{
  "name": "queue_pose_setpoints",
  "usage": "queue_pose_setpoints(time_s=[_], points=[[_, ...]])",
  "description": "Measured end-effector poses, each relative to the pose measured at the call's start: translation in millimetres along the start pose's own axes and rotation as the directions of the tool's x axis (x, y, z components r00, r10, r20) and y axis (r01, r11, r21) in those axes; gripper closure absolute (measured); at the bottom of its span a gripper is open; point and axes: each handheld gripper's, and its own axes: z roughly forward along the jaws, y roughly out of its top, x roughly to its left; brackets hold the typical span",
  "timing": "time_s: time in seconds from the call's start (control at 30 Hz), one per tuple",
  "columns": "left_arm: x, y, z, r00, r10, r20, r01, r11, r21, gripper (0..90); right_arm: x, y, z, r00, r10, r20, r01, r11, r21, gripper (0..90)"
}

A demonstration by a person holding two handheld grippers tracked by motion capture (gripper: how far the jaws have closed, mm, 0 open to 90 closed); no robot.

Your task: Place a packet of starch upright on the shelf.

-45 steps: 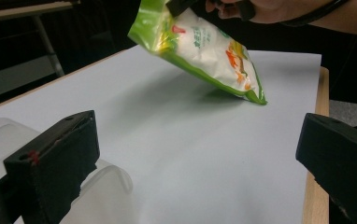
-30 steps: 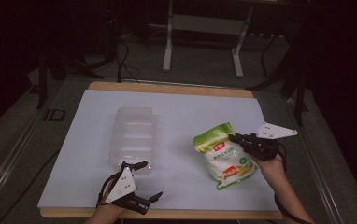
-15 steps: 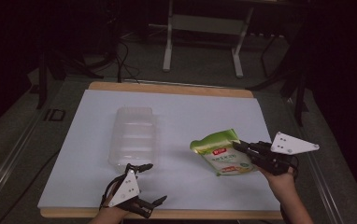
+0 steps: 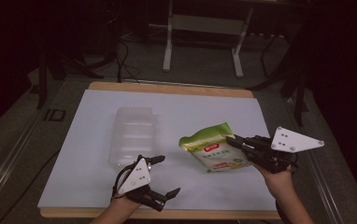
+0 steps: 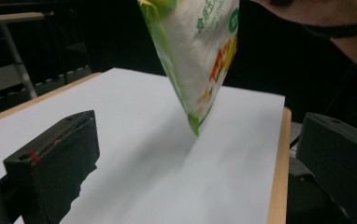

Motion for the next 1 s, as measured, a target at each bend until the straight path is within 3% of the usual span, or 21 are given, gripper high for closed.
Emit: queue_pose_setpoints(time_s=[0.17,0.23,0.33,0.4,0.53,0.57,0.6,0.63,0.73,0.83,1.0], points=[[3.5,8.7,11.3,0.9997,-0.019,0.016,0.018,0.9998,0.011,0.0,4.9,7.4,3.8,0.9997,-0.013,-0.022,0.013,1.0,-0.011,88.4],[5.4,16.3,17.7,0.9999,-0.011,0.009,0.011,0.9999,0.002,0.0,9.8,14.1,9.8,0.9987,-0.023,-0.046,0.022,1.0,-0.018,88.3],[11.5,23.4,21.6,0.9984,-0.038,0.042,0.039,0.9984,-0.04,0.0,13.6,18.0,16.3,0.9975,-0.027,-0.066,0.026,0.999,-0.02,88.3],[15.1,27.5,26.1,0.9983,-0.044,0.038,0.046,0.9977,-0.05,0.0,15.1,19.7,20.3,0.9968,-0.026,-0.075,0.025,0.999,-0.021,88.3],[16.5,33.5,35.8,0.9995,0.014,0.027,-0.013,0.9989,-0.046,1.6,18.0,21.1,26.5,0.9951,-0.034,-0.093,0.032,0.999,-0.027,88.3],[16.5,33.5,35.8,0.9995,0.014,0.027,-0.013,0.9989,-0.046,7.5,18.0,21.1,26.5,0.9951,-0.034,-0.093,0.032,0.999,-0.027,88.3],[17.2,34.7,38.6,0.9993,0.028,0.024,-0.027,0.9978,-0.061,7.5,18.5,21.3,27.5,0.995,-0.037,-0.093,0.035,0.999,-0.025,88.3],[18.2,35.6,40.7,0.9996,0.022,0.019,-0.02,0.9972,-0.071,15.7,18.2,20.8,29.6,0.9947,-0.032,-0.097,0.03,0.999,-0.022,88.3],[21.3,37.5,42.3,0.9998,0.016,0.015,-0.015,0.996,-0.088,25.2,17.1,18.5,30.6,0.9944,-0.028,-0.102,0.027,1.0,-0.016,88.2],[21.4,39.2,42.4,0.9989,0.043,0.018,-0.041,0.9941,-0.1,39.6,17.4,15.6,32.3,0.9946,-0.024,-0.101,0.024,1.0,-0.003,88.3],[20.0,42.5,40.7,0.9976,0.068,0.017,-0.066,0.9945,-0.081,58.0,15.4,13.1,32.8,0.9944,-0.017,-0.104,0.017,1.0,-0.001,88.2]])
